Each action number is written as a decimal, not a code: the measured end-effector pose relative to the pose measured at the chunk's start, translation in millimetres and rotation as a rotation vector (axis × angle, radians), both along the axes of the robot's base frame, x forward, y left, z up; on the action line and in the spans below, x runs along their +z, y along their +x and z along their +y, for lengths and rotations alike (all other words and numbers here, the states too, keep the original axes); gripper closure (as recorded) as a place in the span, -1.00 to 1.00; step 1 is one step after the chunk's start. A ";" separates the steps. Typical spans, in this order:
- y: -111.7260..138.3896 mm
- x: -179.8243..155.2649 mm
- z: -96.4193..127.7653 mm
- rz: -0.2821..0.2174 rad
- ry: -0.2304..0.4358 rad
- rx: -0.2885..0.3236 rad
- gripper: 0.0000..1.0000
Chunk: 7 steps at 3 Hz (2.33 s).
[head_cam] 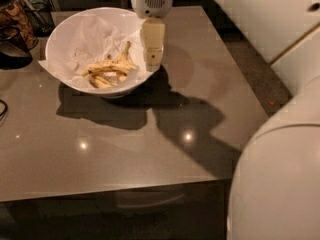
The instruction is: Pick banana from white bowl
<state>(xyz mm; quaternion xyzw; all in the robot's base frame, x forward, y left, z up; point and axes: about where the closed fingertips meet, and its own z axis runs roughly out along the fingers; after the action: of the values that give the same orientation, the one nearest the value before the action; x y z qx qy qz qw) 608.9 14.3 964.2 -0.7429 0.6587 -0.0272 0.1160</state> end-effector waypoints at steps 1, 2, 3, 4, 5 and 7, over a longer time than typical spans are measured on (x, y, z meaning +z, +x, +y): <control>7.3 1.4 9.1 -0.029 0.025 0.004 -1.00; 10.4 11.3 36.2 -0.032 0.079 0.077 -1.00; 19.2 19.2 64.8 -0.020 0.116 0.128 -1.00; 29.9 21.3 86.4 -0.007 0.159 0.151 -1.00; 40.7 11.2 84.4 0.024 0.183 0.113 -0.65; 42.6 2.6 77.9 0.050 0.190 0.060 -0.52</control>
Offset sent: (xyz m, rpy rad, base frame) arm -0.0008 0.0553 0.0328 0.1123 0.0124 0.1728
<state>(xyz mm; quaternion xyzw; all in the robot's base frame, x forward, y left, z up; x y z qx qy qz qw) 651.5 92.3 966.8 -0.7485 0.6383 0.0574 0.1701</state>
